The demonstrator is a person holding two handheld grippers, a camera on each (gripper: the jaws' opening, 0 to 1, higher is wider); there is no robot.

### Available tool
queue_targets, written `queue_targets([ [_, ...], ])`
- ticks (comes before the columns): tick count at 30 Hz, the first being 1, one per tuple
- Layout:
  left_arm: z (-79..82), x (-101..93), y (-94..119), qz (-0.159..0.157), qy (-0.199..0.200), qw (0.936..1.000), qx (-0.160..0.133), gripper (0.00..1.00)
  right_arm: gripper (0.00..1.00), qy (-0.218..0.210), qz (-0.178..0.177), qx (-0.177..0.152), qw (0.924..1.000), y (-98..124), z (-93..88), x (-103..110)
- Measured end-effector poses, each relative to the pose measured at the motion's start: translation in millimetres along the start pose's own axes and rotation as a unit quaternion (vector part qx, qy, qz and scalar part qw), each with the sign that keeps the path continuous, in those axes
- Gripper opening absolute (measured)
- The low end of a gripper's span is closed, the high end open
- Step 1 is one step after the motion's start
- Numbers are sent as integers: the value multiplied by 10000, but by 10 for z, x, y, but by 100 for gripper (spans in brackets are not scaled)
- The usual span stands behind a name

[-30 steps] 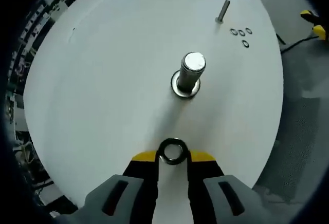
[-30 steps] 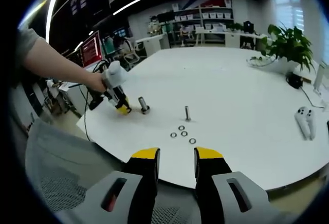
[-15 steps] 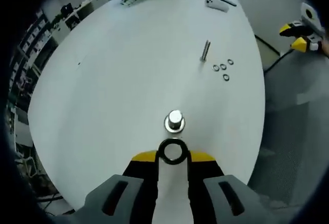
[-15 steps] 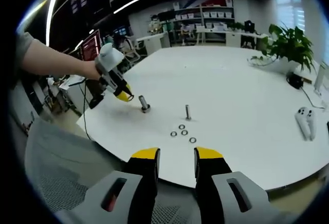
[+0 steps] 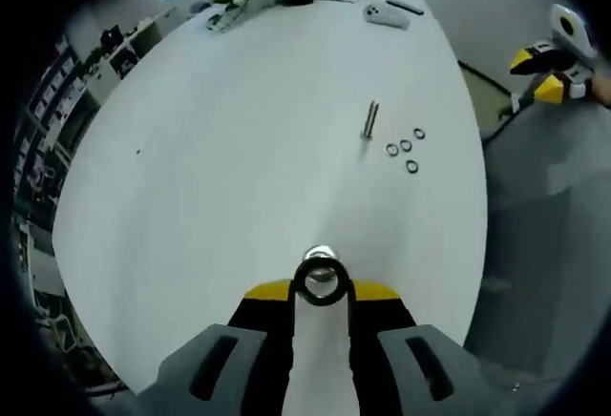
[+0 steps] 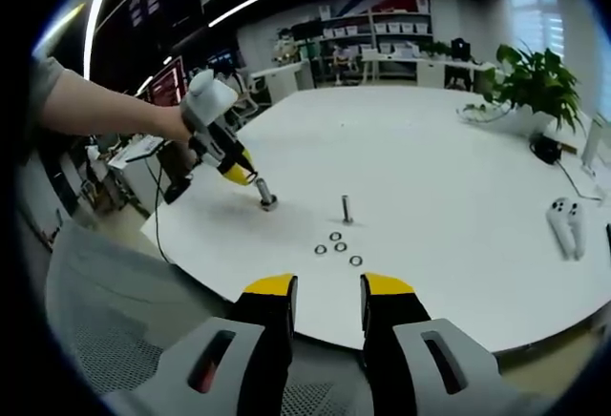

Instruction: Place the washer onto the threaded stud by aligning its center hole with the stud, sliding it down to the base, and recovering from edge contact or off-axis alignment until the washer reaches the visible bottom stop.

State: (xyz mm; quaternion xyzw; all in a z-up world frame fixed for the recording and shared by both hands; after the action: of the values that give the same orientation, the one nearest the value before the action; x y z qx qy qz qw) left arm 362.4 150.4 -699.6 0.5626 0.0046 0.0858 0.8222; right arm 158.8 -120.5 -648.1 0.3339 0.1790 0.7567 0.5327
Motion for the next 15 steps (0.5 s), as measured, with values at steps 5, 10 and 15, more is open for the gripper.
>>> queue_targets([
  [5, 34, 2, -52, 12, -135, 9999, 84, 18, 29, 11, 6, 20, 10000, -4, -3, 1],
  [10, 58, -13, -115, -20, -292, 9994, 161, 18, 29, -5, -9, -8, 10000, -1, 0, -4],
  [15, 64, 8, -187, -27, -393, 9989, 272, 18, 29, -17, -11, -3, 10000, -1, -1, -5],
])
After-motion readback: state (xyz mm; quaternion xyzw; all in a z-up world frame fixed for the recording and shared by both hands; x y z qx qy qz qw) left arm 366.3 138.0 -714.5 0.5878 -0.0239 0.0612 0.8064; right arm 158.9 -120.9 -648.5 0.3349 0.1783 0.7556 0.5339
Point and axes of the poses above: the point that each gripper's makers call its tool centre point, and the gripper's own axes: y roughly backward along the fingers, x roughly to its left, z roughly out of its top, the point moved 7 cm from there along y, roughly backward along the fingers, and after that the axes turned 12 degrees about -y, right-handed, at the moved point
